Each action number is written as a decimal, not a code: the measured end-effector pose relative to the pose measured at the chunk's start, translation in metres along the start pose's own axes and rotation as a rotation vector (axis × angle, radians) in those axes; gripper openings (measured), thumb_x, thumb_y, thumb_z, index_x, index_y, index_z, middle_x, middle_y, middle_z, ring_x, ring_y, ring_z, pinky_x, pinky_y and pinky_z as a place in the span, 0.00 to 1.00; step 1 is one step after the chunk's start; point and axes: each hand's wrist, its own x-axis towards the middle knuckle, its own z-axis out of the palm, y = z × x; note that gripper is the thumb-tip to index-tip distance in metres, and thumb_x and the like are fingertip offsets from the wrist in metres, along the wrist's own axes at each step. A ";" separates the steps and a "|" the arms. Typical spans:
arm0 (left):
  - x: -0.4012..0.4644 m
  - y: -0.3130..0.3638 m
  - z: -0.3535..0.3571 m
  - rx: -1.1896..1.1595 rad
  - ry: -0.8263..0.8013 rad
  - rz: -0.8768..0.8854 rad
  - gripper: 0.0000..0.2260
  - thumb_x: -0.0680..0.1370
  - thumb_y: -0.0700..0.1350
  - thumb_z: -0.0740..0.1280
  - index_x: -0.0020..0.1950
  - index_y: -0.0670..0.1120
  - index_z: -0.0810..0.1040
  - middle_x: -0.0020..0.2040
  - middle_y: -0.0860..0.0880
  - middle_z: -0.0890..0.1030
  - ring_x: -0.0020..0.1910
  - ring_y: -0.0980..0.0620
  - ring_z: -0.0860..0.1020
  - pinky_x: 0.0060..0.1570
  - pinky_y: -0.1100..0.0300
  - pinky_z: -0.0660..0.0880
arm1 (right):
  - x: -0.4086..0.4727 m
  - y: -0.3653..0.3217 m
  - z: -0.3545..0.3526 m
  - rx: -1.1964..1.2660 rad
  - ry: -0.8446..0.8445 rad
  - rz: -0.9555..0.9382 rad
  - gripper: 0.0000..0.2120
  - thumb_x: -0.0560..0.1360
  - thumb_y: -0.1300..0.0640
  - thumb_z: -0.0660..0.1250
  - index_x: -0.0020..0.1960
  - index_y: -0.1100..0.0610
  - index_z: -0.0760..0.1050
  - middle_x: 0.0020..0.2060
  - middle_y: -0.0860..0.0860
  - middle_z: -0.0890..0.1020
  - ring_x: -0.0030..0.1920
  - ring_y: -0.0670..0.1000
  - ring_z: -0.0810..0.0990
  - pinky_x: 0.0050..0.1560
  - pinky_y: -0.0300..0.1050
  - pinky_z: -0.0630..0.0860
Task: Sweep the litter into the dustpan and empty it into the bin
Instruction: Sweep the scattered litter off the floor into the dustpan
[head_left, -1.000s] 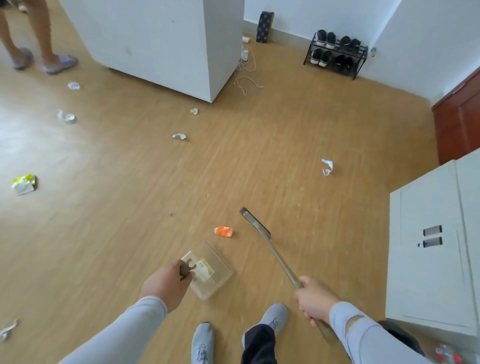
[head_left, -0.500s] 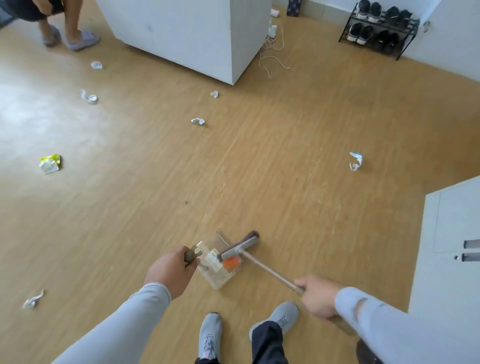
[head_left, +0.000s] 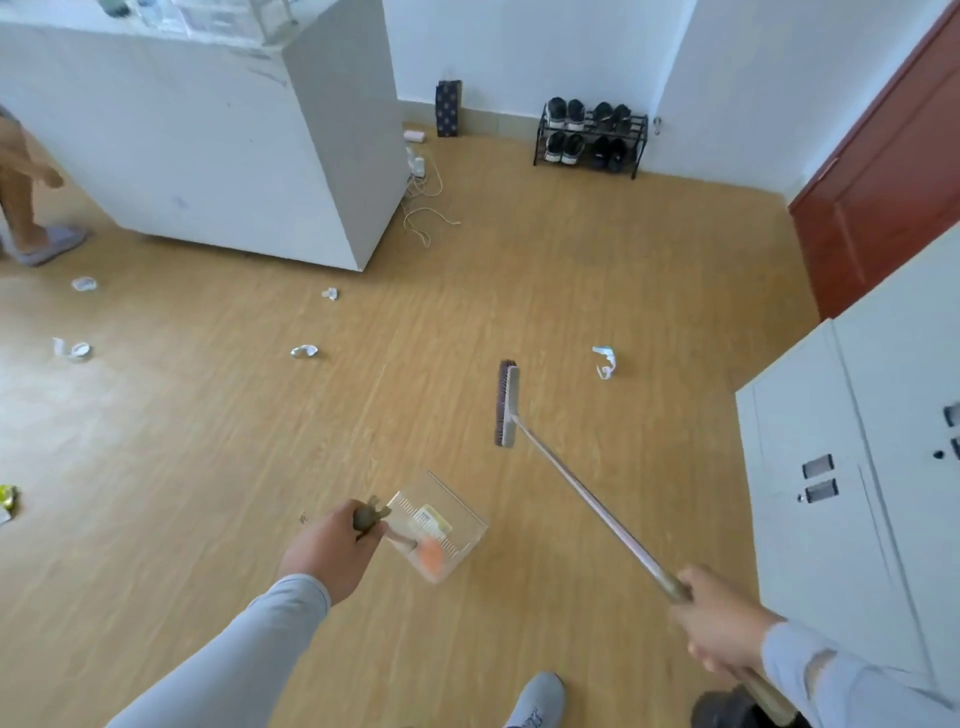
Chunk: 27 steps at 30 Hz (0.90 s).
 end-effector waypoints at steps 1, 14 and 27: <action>0.007 0.016 -0.002 -0.003 0.005 0.012 0.11 0.80 0.60 0.65 0.56 0.55 0.77 0.42 0.55 0.82 0.40 0.49 0.81 0.41 0.56 0.78 | 0.006 -0.001 -0.011 0.157 -0.058 0.033 0.07 0.78 0.62 0.60 0.56 0.61 0.71 0.35 0.53 0.77 0.24 0.47 0.72 0.23 0.39 0.70; 0.145 0.186 -0.035 0.029 -0.008 0.223 0.10 0.80 0.59 0.65 0.55 0.54 0.77 0.40 0.55 0.81 0.37 0.51 0.80 0.37 0.56 0.77 | 0.090 -0.057 -0.152 0.560 0.116 -0.014 0.10 0.83 0.56 0.58 0.56 0.59 0.76 0.31 0.54 0.76 0.21 0.48 0.71 0.22 0.36 0.70; 0.296 0.325 -0.054 0.099 -0.145 0.380 0.06 0.80 0.57 0.63 0.48 0.56 0.75 0.38 0.56 0.80 0.36 0.52 0.80 0.39 0.55 0.80 | 0.191 -0.137 -0.266 0.474 0.179 0.213 0.14 0.78 0.58 0.62 0.38 0.63 0.78 0.22 0.55 0.77 0.24 0.54 0.74 0.27 0.41 0.73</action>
